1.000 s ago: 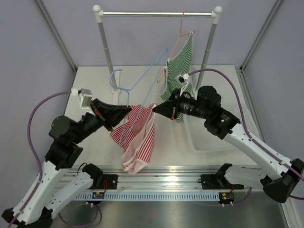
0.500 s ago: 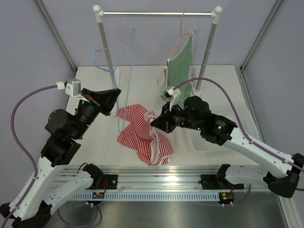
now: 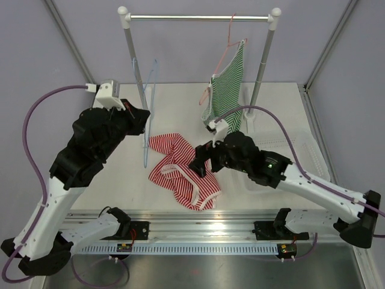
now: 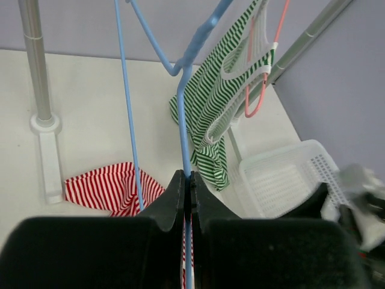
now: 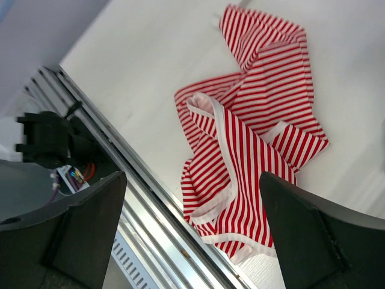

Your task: Remove the tank top from the hanger

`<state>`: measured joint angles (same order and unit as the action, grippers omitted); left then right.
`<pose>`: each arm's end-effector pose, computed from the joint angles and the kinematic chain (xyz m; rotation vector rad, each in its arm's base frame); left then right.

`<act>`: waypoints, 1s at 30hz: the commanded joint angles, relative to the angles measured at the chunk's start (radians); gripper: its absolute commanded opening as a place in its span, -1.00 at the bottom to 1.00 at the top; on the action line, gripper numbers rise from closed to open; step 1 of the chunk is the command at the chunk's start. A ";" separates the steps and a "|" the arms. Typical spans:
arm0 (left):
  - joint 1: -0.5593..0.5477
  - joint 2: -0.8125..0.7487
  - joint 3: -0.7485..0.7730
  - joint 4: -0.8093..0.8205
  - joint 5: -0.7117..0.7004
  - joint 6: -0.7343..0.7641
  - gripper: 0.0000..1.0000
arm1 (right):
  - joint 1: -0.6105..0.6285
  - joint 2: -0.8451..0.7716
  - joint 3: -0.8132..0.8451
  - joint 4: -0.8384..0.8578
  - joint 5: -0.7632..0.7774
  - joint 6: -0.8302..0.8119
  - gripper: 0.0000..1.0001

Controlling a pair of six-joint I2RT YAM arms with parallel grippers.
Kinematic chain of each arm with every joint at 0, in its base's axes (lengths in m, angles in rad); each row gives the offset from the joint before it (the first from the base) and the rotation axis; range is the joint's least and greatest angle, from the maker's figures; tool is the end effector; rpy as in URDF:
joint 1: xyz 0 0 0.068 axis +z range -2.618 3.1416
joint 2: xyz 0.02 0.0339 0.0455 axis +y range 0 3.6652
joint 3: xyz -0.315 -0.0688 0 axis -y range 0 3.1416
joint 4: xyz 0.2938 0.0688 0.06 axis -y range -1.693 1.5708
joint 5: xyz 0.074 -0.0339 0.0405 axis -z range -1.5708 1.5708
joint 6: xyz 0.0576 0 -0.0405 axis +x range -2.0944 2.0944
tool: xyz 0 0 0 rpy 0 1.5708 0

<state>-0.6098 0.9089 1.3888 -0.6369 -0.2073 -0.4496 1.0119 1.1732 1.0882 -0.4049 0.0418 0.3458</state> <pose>0.1610 -0.0980 0.5305 -0.0150 1.7621 -0.6000 0.1674 0.2632 0.3769 -0.6796 2.0474 0.7776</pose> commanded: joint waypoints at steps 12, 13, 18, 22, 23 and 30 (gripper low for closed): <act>0.105 0.569 0.740 -0.230 0.017 0.124 -1.00 | 0.010 -0.346 -0.120 -0.055 0.070 0.042 0.99; 0.128 0.596 0.786 -0.247 0.026 0.126 -1.00 | 0.010 -0.357 -0.128 -0.054 0.066 0.044 0.99; 0.214 0.723 0.915 -0.198 0.143 0.121 -1.00 | 0.010 -0.351 -0.160 -0.032 0.004 0.039 0.99; 0.266 0.809 0.955 -0.106 0.255 0.100 -1.00 | 0.011 -0.305 -0.166 0.000 -0.089 0.033 0.99; 0.271 0.832 0.969 -0.107 0.267 0.097 -1.00 | 0.011 -0.297 -0.169 0.003 -0.105 0.035 0.99; 0.289 0.878 0.949 -0.116 0.280 0.092 -1.00 | 0.013 -0.176 -0.200 0.038 -0.086 0.047 0.99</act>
<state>-0.3309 1.8118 2.3302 -0.8135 0.0261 -0.3523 1.0145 0.9501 0.8959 -0.4187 -0.0475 0.3843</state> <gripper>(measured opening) 0.021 0.993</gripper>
